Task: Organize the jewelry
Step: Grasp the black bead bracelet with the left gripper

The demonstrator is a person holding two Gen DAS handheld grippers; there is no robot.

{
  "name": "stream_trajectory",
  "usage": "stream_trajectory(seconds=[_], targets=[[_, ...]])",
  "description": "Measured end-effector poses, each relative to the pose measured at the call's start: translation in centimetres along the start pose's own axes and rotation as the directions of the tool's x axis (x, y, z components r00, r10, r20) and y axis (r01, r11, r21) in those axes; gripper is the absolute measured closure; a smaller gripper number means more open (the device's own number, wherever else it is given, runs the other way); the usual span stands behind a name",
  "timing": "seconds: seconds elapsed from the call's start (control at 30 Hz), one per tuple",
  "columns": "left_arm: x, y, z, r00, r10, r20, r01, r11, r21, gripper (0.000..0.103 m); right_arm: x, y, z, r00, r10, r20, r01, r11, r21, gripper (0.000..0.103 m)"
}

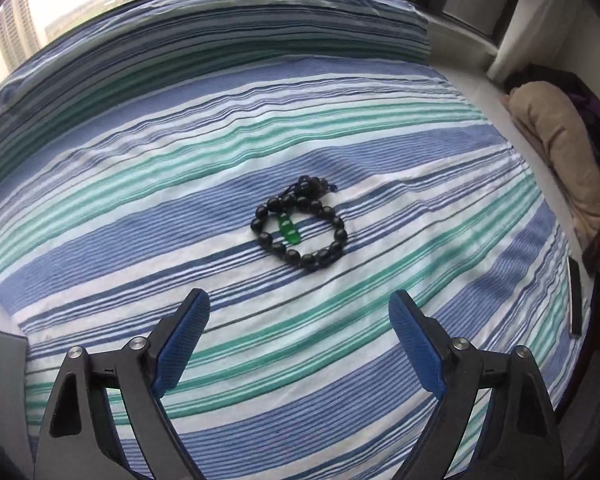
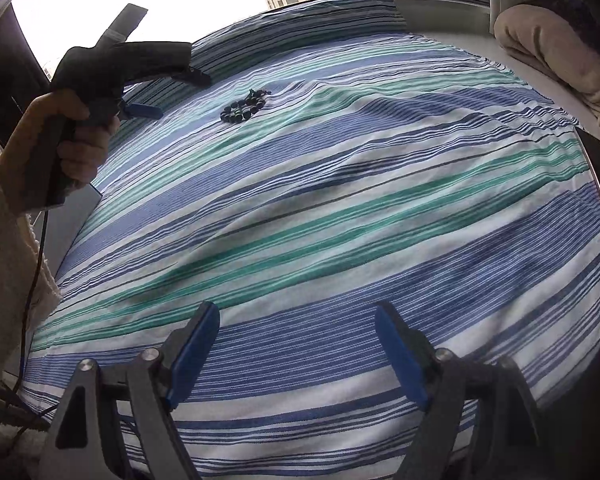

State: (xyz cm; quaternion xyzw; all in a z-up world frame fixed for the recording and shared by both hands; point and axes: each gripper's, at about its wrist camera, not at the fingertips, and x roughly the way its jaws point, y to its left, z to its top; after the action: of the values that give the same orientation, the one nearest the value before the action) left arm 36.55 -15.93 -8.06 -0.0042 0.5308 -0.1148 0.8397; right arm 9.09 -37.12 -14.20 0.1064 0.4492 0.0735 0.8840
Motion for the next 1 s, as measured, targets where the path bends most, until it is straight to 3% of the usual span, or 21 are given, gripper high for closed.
stream_trajectory(seconds=[0.13,0.27,0.33,0.5,0.57,0.6,0.63,0.8,1.0], targets=[[3.4,2.4,2.1,0.999,0.006,-0.05,-0.014,0.987,-0.16,0.03,0.1,-0.9,-0.5,1.0,0.006,-0.003,-0.006,1.0,0.004,0.021],[6.0,3.8,1.8,0.996,0.01,-0.089,-0.032,0.968,-0.251,0.042,0.4,-1.7,-1.1,1.0,0.008,-0.014,-0.008,1.0,0.008,0.021],[6.9,4.1,1.3,0.994,0.002,-0.106,-0.031,0.962,-0.271,0.05,0.5,-1.9,-1.2,1.0,0.007,-0.018,-0.007,1.0,0.014,0.021],[6.9,2.5,1.2,0.994,0.069,-0.084,-0.084,0.977,-0.194,0.05,1.2,-2.5,-1.1,0.999,0.004,-0.038,-0.003,0.999,0.036,0.021],[6.7,1.5,1.0,0.988,0.138,-0.071,-0.147,0.979,-0.138,0.062,1.1,-2.4,-1.1,0.999,0.005,-0.035,-0.003,0.999,0.036,0.021],[6.7,1.0,0.9,0.983,0.175,-0.061,-0.18,0.979,-0.1,0.082,0.9,-2.4,-1.0,1.0,0.004,-0.031,-0.002,0.999,0.035,0.021],[6.6,0.7,0.7,0.981,0.189,-0.049,-0.193,0.979,-0.071,0.093,0.8,-2.4,-1.0,1.0,0.002,-0.027,-0.002,0.999,0.035,0.021],[5.3,1.3,-0.6,0.986,0.162,-0.045,-0.165,0.983,-0.084,0.094,1.2,-2.4,-0.7,0.999,0.0,-0.032,0.002,0.999,0.038,0.021],[0.7,3.7,-4.2,0.996,0.085,-0.022,-0.087,0.992,-0.087,0.094,0.8,-2.1,-1.0,1.0,0.008,-0.025,-0.007,0.999,0.034,0.021]])
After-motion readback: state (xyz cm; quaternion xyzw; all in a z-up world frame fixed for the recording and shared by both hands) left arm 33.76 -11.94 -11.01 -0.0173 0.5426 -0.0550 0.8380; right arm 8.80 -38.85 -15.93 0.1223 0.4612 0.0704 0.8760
